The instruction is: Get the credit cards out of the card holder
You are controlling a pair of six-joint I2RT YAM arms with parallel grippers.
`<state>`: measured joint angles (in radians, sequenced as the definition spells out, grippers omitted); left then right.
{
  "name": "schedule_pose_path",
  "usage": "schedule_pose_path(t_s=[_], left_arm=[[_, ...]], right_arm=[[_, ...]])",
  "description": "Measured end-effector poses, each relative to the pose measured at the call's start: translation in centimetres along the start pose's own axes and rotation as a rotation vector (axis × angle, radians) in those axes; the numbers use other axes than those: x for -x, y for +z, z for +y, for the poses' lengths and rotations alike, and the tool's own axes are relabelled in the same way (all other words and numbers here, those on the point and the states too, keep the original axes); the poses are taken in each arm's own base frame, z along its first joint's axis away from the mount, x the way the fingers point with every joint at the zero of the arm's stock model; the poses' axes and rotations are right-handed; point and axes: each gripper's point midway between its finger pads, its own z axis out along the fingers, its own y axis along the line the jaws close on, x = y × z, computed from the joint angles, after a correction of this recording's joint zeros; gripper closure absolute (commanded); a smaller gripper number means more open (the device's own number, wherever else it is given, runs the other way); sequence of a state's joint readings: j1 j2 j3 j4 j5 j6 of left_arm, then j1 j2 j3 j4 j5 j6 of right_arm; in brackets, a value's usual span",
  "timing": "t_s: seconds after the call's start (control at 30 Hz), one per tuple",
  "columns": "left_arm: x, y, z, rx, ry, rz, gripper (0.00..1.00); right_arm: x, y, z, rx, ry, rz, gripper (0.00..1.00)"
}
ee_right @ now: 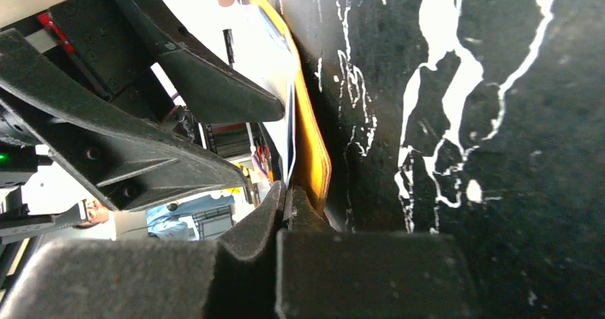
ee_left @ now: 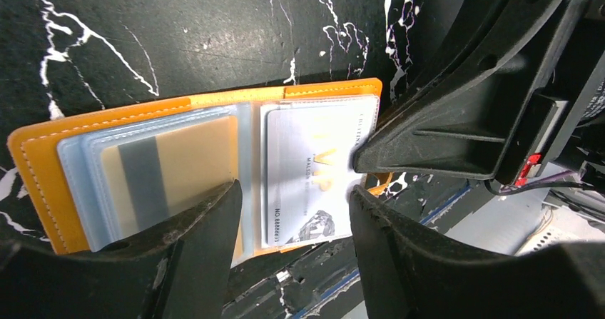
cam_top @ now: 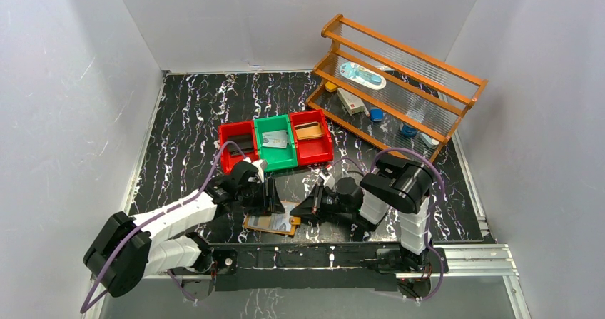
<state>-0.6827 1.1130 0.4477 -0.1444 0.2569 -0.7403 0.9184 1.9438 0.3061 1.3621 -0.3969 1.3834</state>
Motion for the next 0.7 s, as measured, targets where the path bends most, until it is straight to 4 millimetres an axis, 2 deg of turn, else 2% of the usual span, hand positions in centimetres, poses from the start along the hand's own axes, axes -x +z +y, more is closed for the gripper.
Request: schedule_pose_path(t_s=[0.3,0.7], left_arm=[[-0.4,0.0,-0.5,-0.029,-0.005,0.025,0.45],[-0.9,-0.1,-1.1,-0.104,-0.068,0.041,0.50]], right_arm=[[0.1,-0.1,1.7,0.072,-0.026,-0.003,1.00],[0.1,0.1,1.2,0.077,0.013,-0.002,1.00]])
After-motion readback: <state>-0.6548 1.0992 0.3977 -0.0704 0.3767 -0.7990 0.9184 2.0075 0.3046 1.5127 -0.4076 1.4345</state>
